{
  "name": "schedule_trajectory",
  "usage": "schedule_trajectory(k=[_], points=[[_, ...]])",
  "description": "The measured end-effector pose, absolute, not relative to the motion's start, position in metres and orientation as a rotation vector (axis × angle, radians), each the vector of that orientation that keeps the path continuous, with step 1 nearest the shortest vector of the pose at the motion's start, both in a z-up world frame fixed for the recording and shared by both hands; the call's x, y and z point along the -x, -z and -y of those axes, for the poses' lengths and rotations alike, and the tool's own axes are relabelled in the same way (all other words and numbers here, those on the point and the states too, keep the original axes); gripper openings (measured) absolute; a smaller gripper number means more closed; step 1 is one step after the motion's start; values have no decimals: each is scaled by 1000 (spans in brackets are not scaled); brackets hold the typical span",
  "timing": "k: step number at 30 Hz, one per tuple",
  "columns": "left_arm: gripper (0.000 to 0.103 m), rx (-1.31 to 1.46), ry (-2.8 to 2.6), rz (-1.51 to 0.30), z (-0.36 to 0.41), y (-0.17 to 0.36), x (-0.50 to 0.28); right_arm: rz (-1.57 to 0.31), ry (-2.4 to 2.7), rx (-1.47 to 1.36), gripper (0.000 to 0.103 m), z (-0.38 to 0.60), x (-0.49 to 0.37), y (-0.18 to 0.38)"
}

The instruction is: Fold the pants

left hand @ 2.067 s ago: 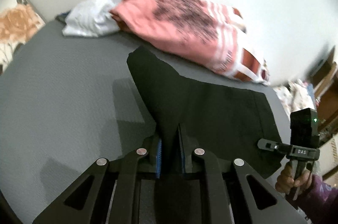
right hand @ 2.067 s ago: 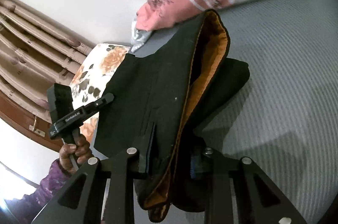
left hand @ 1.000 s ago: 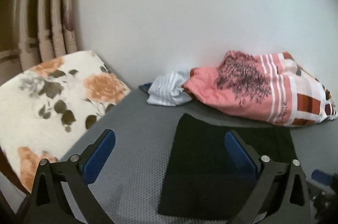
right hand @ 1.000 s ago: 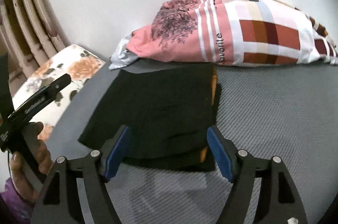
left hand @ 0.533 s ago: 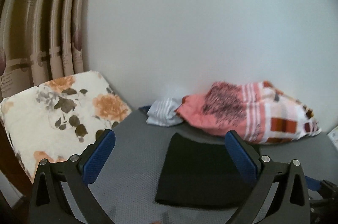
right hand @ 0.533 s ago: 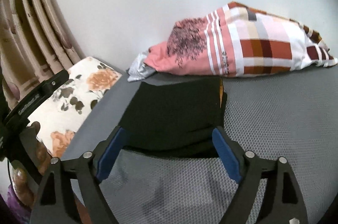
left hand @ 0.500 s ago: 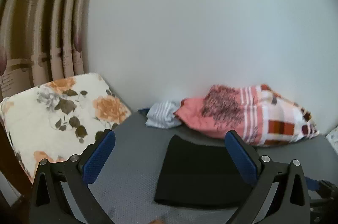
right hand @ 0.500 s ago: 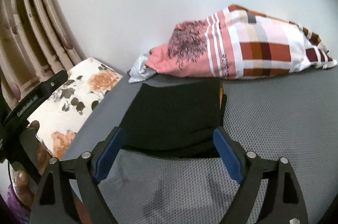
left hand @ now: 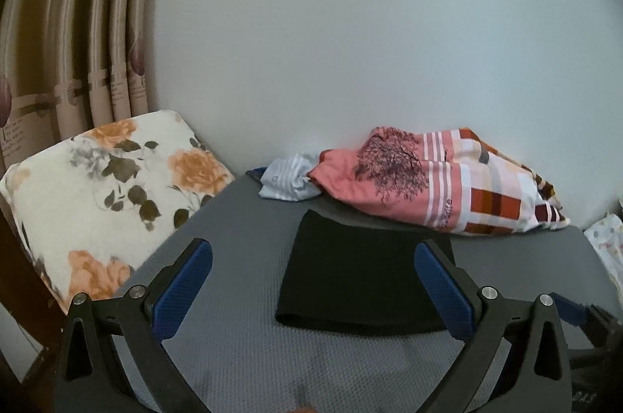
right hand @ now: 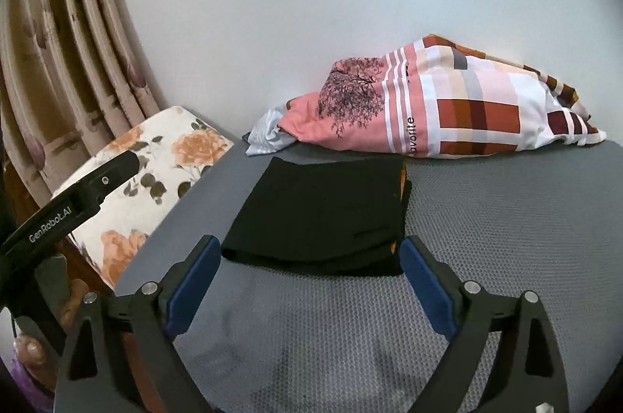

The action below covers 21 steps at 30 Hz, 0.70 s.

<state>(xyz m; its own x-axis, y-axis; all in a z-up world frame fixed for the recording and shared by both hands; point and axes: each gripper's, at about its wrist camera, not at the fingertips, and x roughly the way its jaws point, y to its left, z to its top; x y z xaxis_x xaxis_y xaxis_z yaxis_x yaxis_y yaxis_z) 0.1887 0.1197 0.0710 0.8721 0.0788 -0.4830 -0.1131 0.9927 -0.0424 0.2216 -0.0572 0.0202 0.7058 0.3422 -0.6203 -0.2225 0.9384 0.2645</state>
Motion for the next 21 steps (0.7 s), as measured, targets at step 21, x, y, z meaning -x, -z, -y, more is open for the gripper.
schedule_trajectory(k=[21], points=[[103, -12, -71, -582, -107, -25, -197, -778, -199, -150, 96, 47, -220, 7]])
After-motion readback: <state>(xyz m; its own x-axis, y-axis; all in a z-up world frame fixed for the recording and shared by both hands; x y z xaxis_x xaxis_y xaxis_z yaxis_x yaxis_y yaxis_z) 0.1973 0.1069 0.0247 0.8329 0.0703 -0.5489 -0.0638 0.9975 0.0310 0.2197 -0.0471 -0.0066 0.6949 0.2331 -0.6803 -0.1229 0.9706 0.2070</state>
